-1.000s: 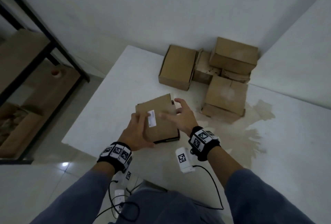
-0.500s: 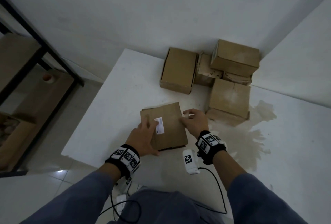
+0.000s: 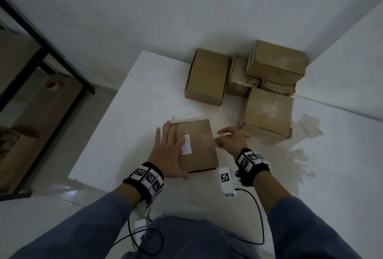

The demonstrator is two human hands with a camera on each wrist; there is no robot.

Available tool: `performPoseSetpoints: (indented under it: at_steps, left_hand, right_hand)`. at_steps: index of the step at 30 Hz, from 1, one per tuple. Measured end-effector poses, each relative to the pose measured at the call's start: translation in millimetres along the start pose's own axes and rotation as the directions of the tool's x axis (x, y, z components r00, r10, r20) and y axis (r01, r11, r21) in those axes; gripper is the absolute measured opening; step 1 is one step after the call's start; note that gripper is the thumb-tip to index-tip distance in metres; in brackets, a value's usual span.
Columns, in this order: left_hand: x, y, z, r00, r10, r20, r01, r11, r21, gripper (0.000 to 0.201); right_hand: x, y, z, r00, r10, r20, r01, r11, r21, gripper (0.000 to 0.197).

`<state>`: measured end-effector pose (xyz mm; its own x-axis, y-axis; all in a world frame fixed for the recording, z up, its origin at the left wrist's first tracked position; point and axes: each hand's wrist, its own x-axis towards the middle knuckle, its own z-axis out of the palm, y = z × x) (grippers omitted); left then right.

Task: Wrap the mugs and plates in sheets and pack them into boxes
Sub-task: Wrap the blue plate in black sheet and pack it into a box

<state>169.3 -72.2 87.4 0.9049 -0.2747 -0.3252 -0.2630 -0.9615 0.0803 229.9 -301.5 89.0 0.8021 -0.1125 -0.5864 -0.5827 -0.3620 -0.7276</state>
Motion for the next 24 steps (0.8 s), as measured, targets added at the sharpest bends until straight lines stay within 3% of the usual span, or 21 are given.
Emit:
performPoseSetpoints:
  at_steps: [3,7,10,13,19,21,24]
  left_hand:
    - [16.9,5.7,-4.6,0.999,0.028,0.047,-0.031,0.998,0.062,0.148]
    - [28.9,3.9,3.2,0.997,0.045,0.065,-0.048,0.998,0.036,0.15]
    - [30.2,-0.1,11.4,0.995,0.071,0.065,-0.07,0.997,-0.009,0.151]
    - [37.3,7.3,13.2,0.991,0.075,0.113,-0.081,0.995,0.051,0.15]
    - [43.8,14.4,16.6,0.991,0.048,0.121,-0.052,0.998,0.025,0.152]
    - [44.4,13.7,17.2,0.992,0.051,0.114,-0.054,0.998,0.02,0.152]
    - [43.9,15.3,15.9,0.991,0.052,0.124,-0.053,0.999,0.01,0.152]
  right_hand:
    - [4.7,8.6,7.6,0.996,0.053,-0.069,-0.053,0.999,0.004,0.021]
    - [10.3,16.7,16.1,0.987,0.109,-0.12,-0.102,0.993,0.061,0.018]
    - [13.0,28.1,19.2,0.974,0.196,-0.113,-0.171,0.965,0.198,0.02]
    - [10.5,41.5,23.3,0.958,0.276,-0.076,-0.235,0.909,0.345,0.022]
    - [10.0,48.0,30.2,0.926,0.377,-0.009,-0.319,0.796,0.515,0.028]
    - [13.3,46.0,32.3,0.92,0.391,-0.016,-0.325,0.786,0.525,0.026]
    - [15.6,44.9,39.3,0.915,0.392,-0.096,-0.317,0.845,0.431,0.03]
